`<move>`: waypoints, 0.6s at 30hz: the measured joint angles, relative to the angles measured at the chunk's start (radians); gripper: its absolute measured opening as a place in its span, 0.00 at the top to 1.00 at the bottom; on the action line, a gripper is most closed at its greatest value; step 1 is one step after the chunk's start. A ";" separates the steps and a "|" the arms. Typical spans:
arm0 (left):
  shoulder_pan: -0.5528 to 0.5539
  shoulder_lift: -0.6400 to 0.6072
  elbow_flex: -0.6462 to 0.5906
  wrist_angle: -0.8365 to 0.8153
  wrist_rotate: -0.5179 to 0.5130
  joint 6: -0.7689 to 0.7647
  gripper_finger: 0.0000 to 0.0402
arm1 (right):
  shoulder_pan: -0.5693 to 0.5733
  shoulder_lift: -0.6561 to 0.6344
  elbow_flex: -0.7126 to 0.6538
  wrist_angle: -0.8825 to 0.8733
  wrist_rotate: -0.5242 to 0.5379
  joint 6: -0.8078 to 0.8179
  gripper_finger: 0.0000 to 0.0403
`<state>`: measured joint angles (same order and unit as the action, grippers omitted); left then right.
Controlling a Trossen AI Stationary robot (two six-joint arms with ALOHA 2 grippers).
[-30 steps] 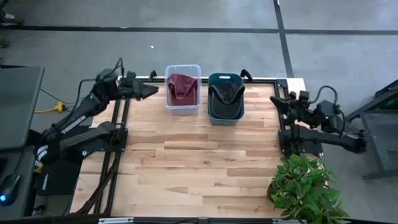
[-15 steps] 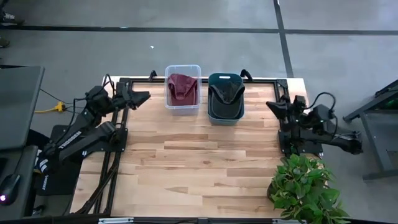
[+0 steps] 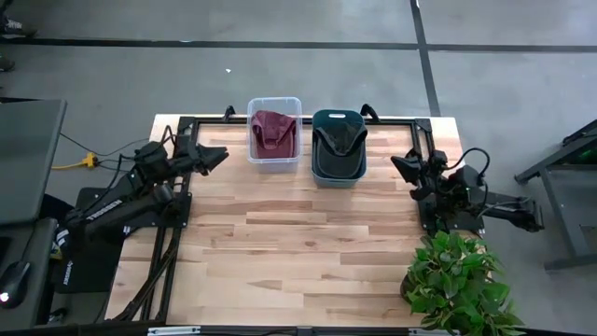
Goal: Pick & Place hat
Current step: Return to Home Position
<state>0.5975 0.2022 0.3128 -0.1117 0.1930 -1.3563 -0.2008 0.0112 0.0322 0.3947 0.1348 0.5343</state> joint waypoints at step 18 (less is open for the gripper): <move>-0.256 0.001 -0.197 0.198 -0.236 -0.070 0.40 | 0.000 0.000 -0.016 0.021 -0.025 -0.007 1.00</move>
<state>0.3412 0.2027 0.1162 0.0866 -0.0430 -1.4262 -0.2008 0.0113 0.0166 0.4160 0.1101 0.5270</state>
